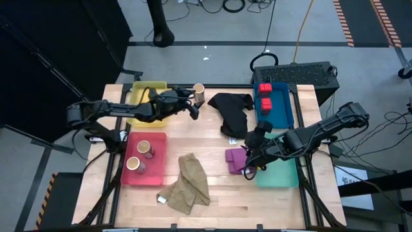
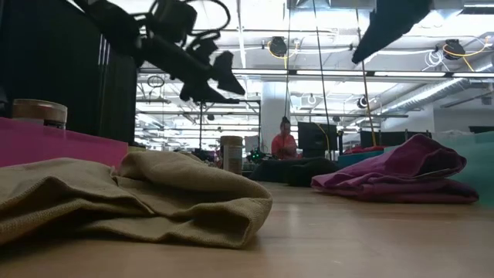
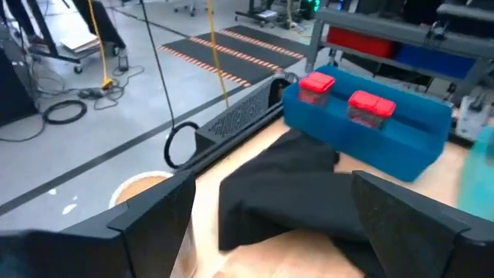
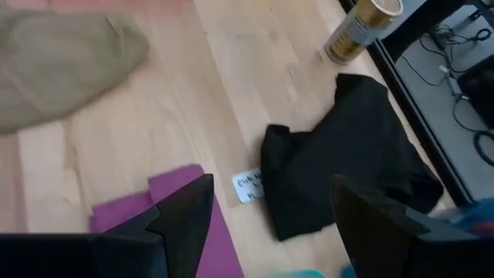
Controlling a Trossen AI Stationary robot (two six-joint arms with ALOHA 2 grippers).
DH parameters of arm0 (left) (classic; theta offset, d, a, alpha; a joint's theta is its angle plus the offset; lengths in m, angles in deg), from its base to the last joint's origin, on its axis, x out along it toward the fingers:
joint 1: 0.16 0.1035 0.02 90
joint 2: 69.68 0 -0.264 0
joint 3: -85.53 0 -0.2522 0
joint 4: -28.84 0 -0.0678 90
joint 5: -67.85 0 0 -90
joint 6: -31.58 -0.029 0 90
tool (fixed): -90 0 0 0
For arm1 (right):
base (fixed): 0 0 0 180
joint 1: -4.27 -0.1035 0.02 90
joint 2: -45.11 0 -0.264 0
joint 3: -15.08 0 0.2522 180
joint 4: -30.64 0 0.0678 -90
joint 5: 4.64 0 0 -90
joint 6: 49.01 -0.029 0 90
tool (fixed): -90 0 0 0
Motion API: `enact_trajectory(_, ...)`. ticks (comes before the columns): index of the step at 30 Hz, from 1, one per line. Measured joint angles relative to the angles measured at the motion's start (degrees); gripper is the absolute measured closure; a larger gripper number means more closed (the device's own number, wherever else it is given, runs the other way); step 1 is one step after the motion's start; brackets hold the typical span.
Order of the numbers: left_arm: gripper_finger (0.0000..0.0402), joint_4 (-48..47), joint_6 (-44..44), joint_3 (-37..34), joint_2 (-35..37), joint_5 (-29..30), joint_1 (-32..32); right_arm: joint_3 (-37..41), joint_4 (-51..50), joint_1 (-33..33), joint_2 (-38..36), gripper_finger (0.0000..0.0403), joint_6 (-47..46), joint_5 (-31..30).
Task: Sort spices by type
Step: Put the gold seasoning bottle into the red bin
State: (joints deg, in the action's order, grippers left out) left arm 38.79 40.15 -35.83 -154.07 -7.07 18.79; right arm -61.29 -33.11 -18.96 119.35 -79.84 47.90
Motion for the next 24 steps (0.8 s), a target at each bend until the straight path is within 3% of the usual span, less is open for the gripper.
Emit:
enact_trajectory(13, 0.0052, 1.4, 5.1, 5.3, -9.9, 10.8, 2.8, 0.0, -4.8, 0.0, -5.7, 0.0161, -1.5, -6.8)
enact_trajectory(19, 0.0052, -12.3, 16.3, 12.5, -11.7, 13.2, 3.6, 0.0, -4.8, 0.0, -8.0, 0.0161, -0.8, -9.6)
enact_trajectory(24, 0.0052, -27.6, 18.0, 21.8, -12.7, 14.5, 3.6, 0.0, -5.2, 0.0, -8.9, 0.0161, -0.1, -12.2)
